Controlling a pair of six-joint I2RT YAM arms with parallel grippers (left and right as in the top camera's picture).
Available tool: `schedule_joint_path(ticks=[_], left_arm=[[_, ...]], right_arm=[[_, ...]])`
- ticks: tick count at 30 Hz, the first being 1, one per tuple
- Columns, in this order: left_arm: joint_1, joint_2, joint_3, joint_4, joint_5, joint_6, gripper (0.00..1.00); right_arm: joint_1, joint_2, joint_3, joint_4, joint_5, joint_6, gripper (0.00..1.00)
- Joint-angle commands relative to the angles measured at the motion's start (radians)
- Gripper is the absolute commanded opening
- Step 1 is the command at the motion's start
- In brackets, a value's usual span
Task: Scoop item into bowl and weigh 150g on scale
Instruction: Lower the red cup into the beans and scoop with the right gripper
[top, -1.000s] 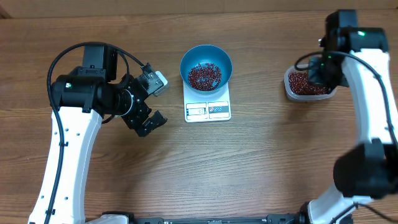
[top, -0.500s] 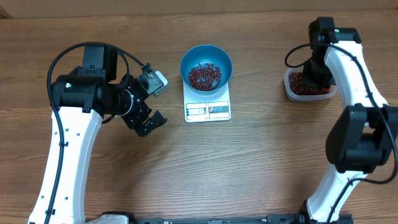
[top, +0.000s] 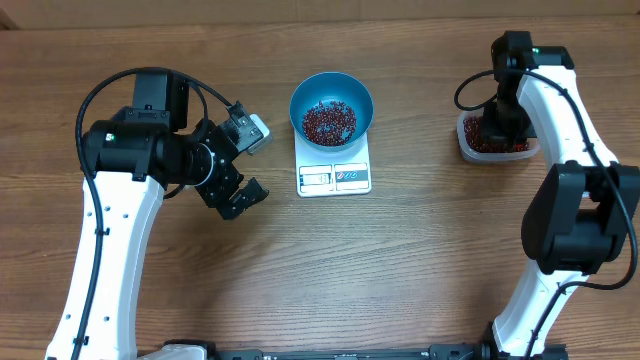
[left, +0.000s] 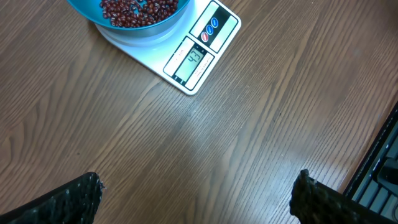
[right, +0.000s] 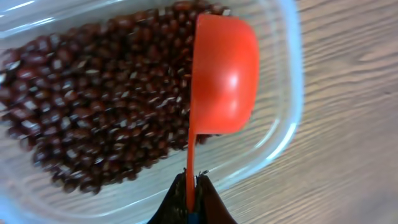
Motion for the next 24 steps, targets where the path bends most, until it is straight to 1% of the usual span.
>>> schedule_joint_path(ticks=[1, 5, 9, 16, 24], left_arm=[[0.004, -0.013, 0.020, 0.000, 0.002, -0.007, 1.00], [0.004, -0.013, 0.020, 0.000, 0.002, -0.007, 1.00], [0.004, -0.013, 0.020, 0.000, 0.002, -0.007, 1.00], [0.004, -0.013, 0.020, 0.000, 0.002, -0.007, 1.00], [0.004, -0.013, 0.020, 0.000, 0.002, -0.007, 1.00]], right_arm=[[-0.007, 0.005, 0.006, -0.001, -0.072, -0.036, 0.04], [-0.008, 0.005, 0.006, -0.008, -0.116, -0.048, 0.04], [-0.008, 0.005, 0.006, -0.011, -0.224, -0.105, 0.04], [-0.008, 0.005, 0.006, -0.034, -0.274, -0.107, 0.04], [-0.035, 0.005, 0.006, -0.033, -0.411, -0.118, 0.04]])
